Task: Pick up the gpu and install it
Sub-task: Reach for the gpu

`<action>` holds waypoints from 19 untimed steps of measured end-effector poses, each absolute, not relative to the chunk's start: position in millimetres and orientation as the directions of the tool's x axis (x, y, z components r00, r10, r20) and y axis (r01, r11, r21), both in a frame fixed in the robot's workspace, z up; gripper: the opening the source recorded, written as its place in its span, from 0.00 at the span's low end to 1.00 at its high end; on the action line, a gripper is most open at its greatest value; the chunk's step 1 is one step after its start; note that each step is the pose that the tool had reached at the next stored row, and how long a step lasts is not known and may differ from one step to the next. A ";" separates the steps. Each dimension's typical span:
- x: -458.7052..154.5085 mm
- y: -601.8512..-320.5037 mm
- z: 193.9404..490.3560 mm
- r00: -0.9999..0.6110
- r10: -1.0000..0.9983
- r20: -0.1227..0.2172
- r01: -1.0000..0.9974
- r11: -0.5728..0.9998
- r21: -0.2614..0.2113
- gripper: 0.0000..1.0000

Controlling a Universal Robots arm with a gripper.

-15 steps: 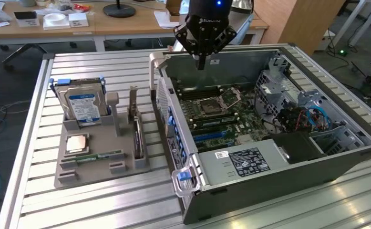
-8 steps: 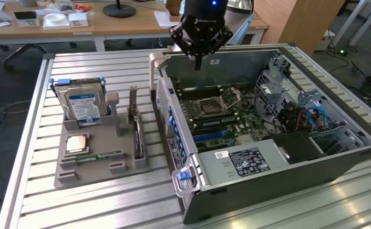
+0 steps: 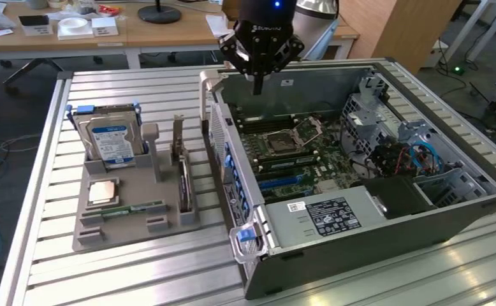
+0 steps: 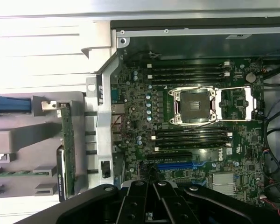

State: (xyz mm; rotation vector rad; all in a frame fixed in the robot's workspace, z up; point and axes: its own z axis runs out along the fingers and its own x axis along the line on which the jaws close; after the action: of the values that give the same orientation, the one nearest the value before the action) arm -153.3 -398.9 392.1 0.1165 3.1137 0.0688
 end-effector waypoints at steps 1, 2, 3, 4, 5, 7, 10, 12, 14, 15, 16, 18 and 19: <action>-154.8 -398.9 392.1 -0.997 0.075 -0.023 0.074 0.996 0.045 0.11; -156.2 -398.9 392.0 -0.997 0.075 -0.023 0.074 0.996 0.045 0.11; -157.7 -398.9 392.0 -0.997 0.075 -0.023 0.074 0.996 0.045 0.11; -159.2 -398.9 391.9 -0.997 0.075 -0.023 0.074 0.996 0.045 0.11; -160.7 -398.9 391.9 -0.997 0.075 -0.023 0.074 0.996 0.045 0.11; -163.6 -398.8 391.8 -0.997 0.075 -0.023 0.074 0.996 0.045 0.11; -167.8 -398.8 391.6 -0.997 0.075 -0.023 0.074 0.996 0.045 0.11; -170.8 -398.9 391.5 -0.997 0.075 -0.023 0.074 0.996 0.045 0.11; -174.0 -398.9 391.3 -0.997 0.075 -0.023 0.074 0.996 0.045 0.11; -175.6 -398.9 391.2 -0.997 0.075 -0.023 0.074 0.996 0.045 0.11; -177.3 -398.8 391.1 -0.997 0.075 -0.023 0.074 0.996 0.045 0.11; -181.4 -398.8 390.9 -0.997 0.075 -0.023 0.074 0.996 0.045 0.11; -183.0 -398.8 390.8 -0.997 0.075 -0.023 0.074 0.996 0.045 0.11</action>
State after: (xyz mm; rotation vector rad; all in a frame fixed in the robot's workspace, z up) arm -183.0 -398.8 390.8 0.1166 3.1137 0.0688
